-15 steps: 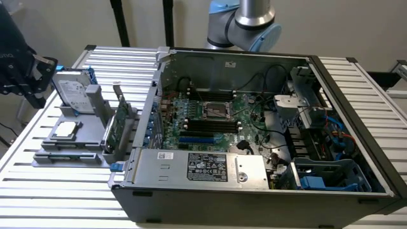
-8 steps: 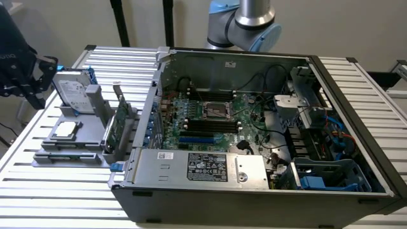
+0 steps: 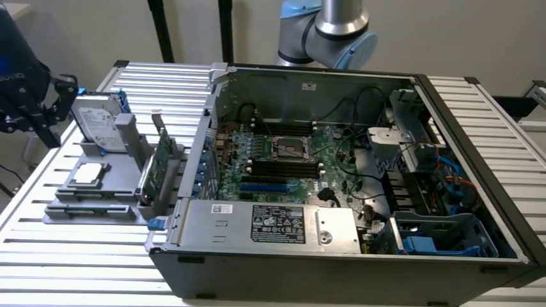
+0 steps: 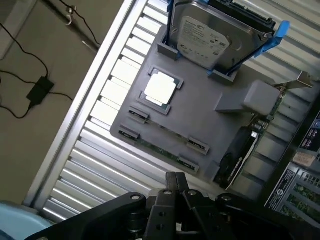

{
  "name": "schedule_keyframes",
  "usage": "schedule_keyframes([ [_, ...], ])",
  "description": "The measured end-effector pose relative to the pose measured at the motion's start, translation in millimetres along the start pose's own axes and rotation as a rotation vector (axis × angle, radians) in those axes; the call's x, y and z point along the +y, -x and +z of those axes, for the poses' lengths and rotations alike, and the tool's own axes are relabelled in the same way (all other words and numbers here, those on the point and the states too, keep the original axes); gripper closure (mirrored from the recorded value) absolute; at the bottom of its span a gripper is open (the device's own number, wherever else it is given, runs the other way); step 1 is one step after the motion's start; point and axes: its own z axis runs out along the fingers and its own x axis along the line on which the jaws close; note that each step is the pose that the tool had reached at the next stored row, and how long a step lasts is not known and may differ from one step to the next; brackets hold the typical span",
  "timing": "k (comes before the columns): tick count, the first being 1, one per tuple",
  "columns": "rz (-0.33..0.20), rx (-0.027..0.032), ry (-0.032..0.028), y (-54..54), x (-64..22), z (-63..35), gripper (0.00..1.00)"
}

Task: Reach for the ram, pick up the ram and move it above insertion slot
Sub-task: 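Pick up the ram and move it above insertion slot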

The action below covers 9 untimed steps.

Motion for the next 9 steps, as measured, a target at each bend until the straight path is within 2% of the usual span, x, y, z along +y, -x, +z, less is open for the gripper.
schedule_keyframes([
  [9,-0.163,0.0062,-0.0001,0.0,-0.1,2.4,0.89],
])
